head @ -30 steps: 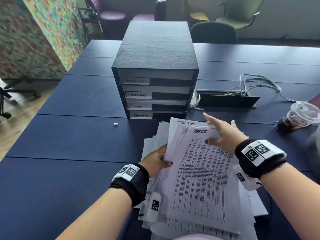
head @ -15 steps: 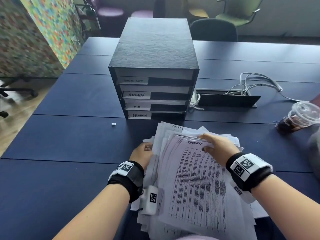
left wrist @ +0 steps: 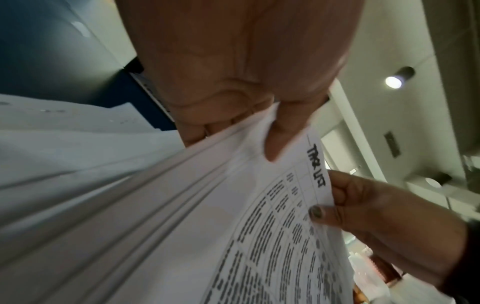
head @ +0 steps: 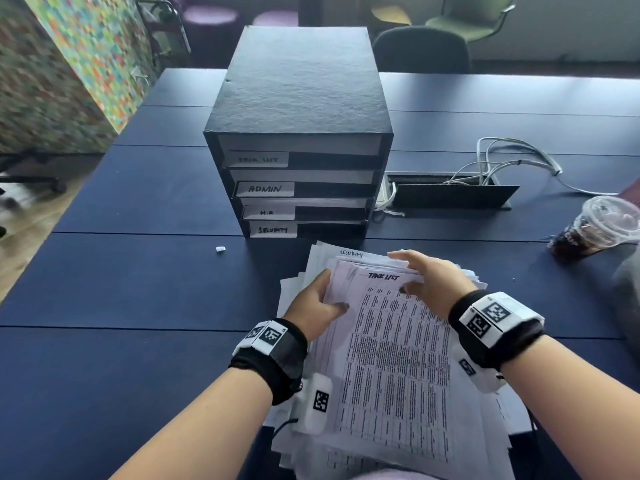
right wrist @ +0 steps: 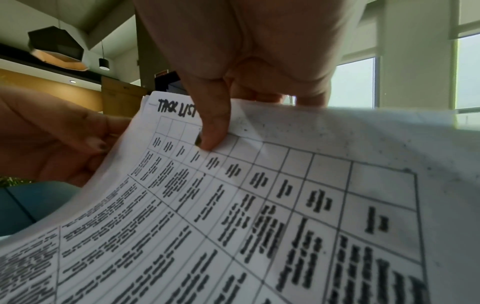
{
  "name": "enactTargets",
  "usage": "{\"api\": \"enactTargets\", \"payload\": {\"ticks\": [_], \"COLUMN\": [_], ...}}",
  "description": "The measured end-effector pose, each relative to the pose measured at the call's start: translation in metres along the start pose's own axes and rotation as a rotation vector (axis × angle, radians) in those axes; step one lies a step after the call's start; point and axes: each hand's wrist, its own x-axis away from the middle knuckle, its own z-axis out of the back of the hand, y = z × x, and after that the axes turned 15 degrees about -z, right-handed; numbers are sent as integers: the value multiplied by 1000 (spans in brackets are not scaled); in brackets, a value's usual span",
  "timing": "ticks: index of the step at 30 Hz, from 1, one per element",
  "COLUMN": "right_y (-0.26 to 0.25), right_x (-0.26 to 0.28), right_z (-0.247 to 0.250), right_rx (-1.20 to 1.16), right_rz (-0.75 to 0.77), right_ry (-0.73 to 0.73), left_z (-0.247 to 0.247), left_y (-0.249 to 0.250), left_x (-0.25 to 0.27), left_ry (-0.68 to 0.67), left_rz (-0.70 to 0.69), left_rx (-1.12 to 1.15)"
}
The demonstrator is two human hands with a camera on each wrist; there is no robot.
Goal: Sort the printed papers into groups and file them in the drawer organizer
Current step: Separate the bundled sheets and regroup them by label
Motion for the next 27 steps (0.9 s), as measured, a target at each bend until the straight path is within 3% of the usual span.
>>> {"api": "enactTargets", "payload": {"ticks": [5, 7, 10, 13, 16, 21, 27], "right_y": [4, 7, 11, 14, 19, 23, 30], "right_x": [-5, -4, -2, 2, 3, -1, -11], "right_z": [3, 3, -6, -18, -28, -28, -20], "right_rx": [224, 219, 149, 114, 183, 105, 37], "right_rz": [86, 104, 69, 81, 122, 159, 269], "right_ry": [208, 208, 114, 74, 99, 132, 92], "left_z": [-1, 4, 17, 27, 27, 16, 13], "left_y": [3, 5, -2, -19, -26, -20, -5], "left_x": [-4, -3, -5, -7, -3, 1, 13], "left_ry": [-33, -61, 134, 298, 267, 181, 46], "left_rz": [58, 26, 58, 217, 233, 60, 93], "left_rx": [2, -48, -289, -341, -269, -234, 94]}}
